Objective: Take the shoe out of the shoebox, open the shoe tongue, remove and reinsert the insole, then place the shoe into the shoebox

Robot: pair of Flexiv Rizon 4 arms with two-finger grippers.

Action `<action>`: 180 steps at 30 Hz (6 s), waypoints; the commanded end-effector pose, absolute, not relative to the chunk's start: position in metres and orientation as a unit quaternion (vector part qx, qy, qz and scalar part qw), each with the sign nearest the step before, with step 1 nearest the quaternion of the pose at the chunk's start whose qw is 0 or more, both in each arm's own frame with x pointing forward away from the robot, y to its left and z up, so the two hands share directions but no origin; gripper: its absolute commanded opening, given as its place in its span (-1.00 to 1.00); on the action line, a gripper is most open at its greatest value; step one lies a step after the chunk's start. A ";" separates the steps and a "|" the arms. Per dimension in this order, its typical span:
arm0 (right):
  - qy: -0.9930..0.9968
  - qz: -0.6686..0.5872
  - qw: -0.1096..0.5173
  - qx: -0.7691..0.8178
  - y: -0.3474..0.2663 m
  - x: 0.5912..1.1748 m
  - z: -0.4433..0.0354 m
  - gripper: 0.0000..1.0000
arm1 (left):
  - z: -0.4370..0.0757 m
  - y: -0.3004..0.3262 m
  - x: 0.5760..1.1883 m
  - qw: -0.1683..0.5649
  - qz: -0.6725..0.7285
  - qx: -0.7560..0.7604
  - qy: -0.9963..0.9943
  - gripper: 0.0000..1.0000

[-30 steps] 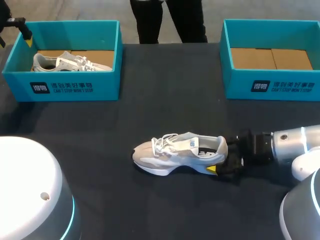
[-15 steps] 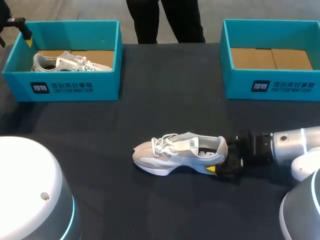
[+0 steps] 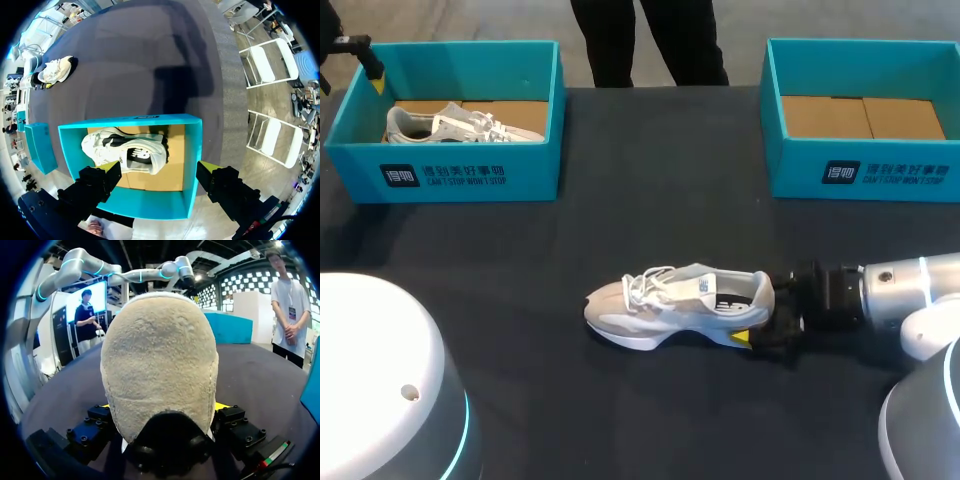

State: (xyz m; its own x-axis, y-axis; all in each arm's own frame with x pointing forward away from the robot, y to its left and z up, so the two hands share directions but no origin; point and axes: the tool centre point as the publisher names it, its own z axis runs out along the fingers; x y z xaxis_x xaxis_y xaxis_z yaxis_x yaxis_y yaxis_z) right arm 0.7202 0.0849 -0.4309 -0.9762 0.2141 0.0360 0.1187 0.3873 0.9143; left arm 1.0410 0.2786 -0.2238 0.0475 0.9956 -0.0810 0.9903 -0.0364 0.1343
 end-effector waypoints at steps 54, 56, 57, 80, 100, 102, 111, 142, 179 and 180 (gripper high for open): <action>0.831 0.546 0.046 0.098 0.086 0.720 -0.430 -1.00 | -0.196 0.121 0.940 0.006 -0.130 0.273 0.953 1.00; 0.831 0.546 0.046 0.098 0.086 0.720 -0.430 -1.00 | -0.196 0.121 0.940 0.006 -0.130 0.273 0.953 1.00; 0.831 0.546 0.046 0.098 0.086 0.720 -0.430 -1.00 | -0.196 0.121 0.940 0.006 -0.130 0.273 0.953 1.00; 0.831 0.546 0.046 0.098 0.086 0.720 -0.430 -1.00 | -0.199 0.092 0.857 -0.029 -0.014 -0.163 0.986 1.00; 0.831 0.546 0.046 0.098 0.086 0.720 -0.430 -1.00 | -0.225 0.052 0.822 -0.065 -0.023 -0.270 0.960 1.00; 0.831 0.546 0.046 0.098 0.086 0.720 -0.430 -1.00 | -0.225 0.052 0.822 -0.065 -0.023 -0.270 0.960 1.00; 0.831 0.546 0.046 0.098 0.086 0.720 -0.430 -1.00 | -0.225 0.033 0.815 -0.064 0.009 -0.351 0.934 1.00; 0.831 0.546 0.046 0.098 0.086 0.720 -0.430 -1.00 | -0.255 -0.074 0.738 -0.062 0.020 -0.551 0.832 1.00; 0.831 0.546 0.046 0.098 0.086 0.720 -0.430 -1.00 | -0.290 -0.221 0.714 -0.054 0.028 -0.626 0.777 1.00; 0.831 0.546 0.046 0.098 0.086 0.720 -0.430 -1.00 | -0.291 -0.225 0.714 -0.049 0.027 -0.632 0.773 1.00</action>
